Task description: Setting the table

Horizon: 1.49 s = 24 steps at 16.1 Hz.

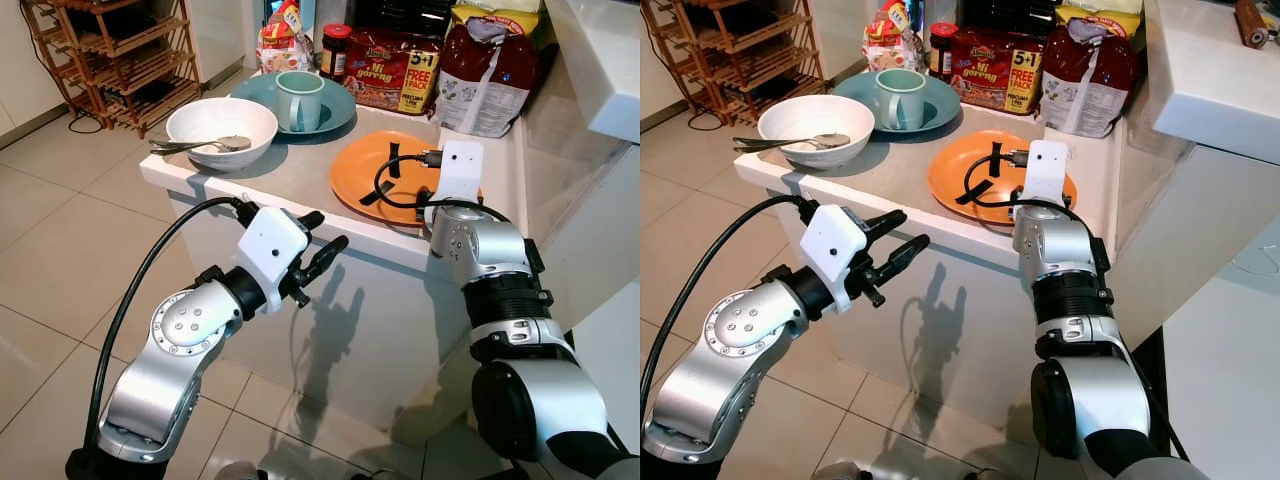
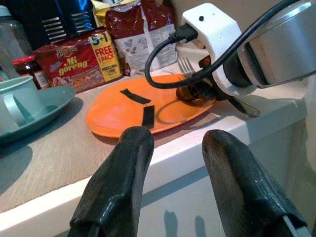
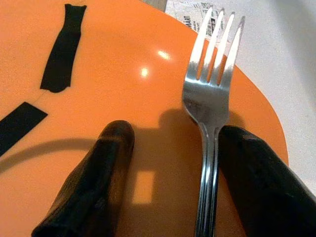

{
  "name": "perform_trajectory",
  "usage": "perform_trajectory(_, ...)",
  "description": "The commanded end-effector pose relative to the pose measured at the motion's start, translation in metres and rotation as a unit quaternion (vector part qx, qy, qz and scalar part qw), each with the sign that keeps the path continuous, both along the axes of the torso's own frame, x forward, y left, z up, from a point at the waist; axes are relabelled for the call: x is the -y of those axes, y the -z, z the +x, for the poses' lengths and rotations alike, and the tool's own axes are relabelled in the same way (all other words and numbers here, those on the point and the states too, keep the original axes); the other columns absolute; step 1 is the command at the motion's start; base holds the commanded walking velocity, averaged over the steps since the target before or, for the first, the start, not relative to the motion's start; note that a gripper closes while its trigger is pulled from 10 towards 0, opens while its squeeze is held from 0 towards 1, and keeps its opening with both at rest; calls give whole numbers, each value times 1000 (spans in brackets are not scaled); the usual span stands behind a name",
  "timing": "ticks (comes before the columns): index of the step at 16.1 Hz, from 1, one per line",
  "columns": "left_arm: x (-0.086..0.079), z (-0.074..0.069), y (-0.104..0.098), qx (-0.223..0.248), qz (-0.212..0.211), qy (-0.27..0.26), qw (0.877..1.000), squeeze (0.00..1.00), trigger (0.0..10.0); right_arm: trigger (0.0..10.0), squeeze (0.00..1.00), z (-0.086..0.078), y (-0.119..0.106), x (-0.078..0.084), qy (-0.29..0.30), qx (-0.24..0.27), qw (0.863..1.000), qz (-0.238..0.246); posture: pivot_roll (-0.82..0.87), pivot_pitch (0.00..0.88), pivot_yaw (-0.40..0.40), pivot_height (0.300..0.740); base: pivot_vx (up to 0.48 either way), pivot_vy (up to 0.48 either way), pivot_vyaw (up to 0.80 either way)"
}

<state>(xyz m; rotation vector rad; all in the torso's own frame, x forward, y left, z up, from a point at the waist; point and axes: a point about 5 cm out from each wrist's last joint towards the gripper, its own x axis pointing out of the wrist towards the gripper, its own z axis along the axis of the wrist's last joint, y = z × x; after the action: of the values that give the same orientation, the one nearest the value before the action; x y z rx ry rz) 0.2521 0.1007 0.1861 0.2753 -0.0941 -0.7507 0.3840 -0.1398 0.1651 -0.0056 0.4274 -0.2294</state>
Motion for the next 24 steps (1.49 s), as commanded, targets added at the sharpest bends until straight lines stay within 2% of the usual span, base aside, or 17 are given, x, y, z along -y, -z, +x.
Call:
perform_trajectory(1, 3, -4, -3, 0, 1, 18, 1000, 0, 10000, 0, 0, 1, 1, 3, 6, -6, 1000, 8, 155, 0, -71, 740, 0, 0, 0)
perform_trajectory(6, 3, -7, -1, -7, 4, 27, 1000, 0, 10000, 0, 0, 1, 3, 3, 3, -8, 1000, 11, 155, 0, -68, 740, 0, 0, 0)
perform_trajectory(21, 3, -4, -2, -3, 9, 28, 1000, 0, 10000, 0, 0, 5, -4, 5, -3, 4, 1000, 19, 150, 0, -71, 740, 0, 0, 0)
perform_trajectory(24, -2, 3, -4, 7, 12, 1, 1000, 0, 10000, 0, 0, 5, -23, 2, -17, 44, 999, 22, 149, 0, -71, 740, 0, 0, 0)
